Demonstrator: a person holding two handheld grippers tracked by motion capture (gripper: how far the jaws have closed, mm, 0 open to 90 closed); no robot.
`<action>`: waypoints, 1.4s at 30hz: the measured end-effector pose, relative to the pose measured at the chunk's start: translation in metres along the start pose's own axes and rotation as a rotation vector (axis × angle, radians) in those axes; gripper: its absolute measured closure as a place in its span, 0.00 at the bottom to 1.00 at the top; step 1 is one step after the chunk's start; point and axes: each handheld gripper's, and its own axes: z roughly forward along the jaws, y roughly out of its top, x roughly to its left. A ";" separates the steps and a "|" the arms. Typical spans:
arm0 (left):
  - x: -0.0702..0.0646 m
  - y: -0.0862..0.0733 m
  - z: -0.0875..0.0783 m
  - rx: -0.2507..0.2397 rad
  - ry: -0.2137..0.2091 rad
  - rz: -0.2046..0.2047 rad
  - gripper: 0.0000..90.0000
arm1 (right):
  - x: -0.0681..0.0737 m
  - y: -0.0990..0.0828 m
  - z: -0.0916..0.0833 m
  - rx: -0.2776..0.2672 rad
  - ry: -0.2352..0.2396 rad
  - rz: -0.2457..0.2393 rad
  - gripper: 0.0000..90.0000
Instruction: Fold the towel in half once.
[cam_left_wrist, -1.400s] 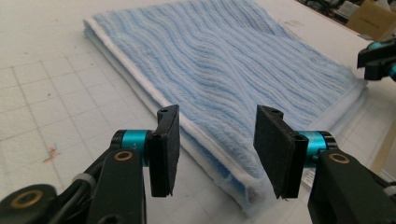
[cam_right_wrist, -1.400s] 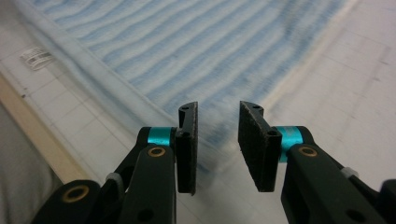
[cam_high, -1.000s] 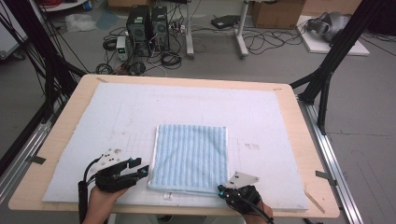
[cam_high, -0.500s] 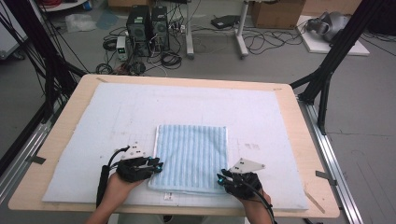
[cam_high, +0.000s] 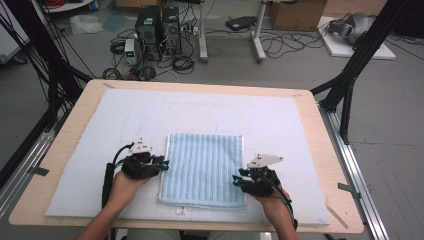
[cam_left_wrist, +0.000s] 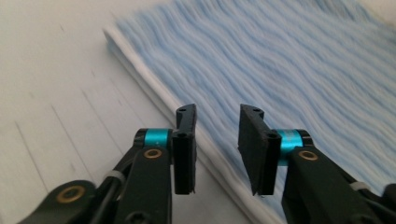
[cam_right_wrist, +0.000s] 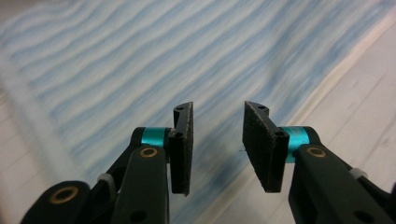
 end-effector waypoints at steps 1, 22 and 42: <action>0.005 0.003 0.004 -0.030 -0.003 -0.002 0.73 | -0.004 0.003 0.004 -0.018 -0.015 0.002 0.71; 0.036 0.024 0.047 0.033 0.134 -0.029 0.84 | -0.046 0.018 0.041 -0.002 -0.217 0.064 0.80; 0.044 0.010 -0.009 -0.276 -0.068 -0.072 0.19 | -0.056 0.006 -0.005 -0.158 -0.221 0.057 0.14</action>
